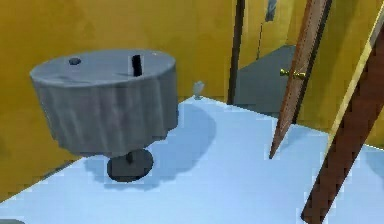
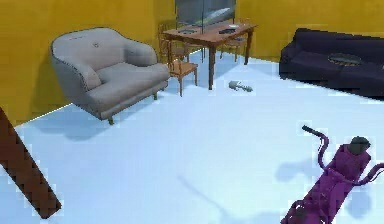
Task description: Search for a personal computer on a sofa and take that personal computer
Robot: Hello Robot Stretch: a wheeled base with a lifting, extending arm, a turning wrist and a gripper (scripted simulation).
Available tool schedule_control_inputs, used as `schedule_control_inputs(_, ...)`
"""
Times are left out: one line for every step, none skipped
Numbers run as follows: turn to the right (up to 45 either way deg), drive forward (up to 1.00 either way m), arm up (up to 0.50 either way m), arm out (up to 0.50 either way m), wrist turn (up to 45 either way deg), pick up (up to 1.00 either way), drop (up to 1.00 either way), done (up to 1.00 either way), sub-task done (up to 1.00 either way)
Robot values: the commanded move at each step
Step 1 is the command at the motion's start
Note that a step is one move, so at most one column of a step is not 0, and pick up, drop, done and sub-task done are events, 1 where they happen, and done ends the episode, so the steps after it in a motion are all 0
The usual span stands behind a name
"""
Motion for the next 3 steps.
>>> schedule_control_inputs(-45.0,0.00,0.00,0.00,0.0,0.00,0.00,0.00,0.00)
schedule_control_inputs(-36.0,0.00,0.00,0.00,0.0,0.00,0.00,0.00,0.00)
schedule_control_inputs(0.0,0.60,0.00,0.00,0.0,0.00,0.00,0.00,0.00)
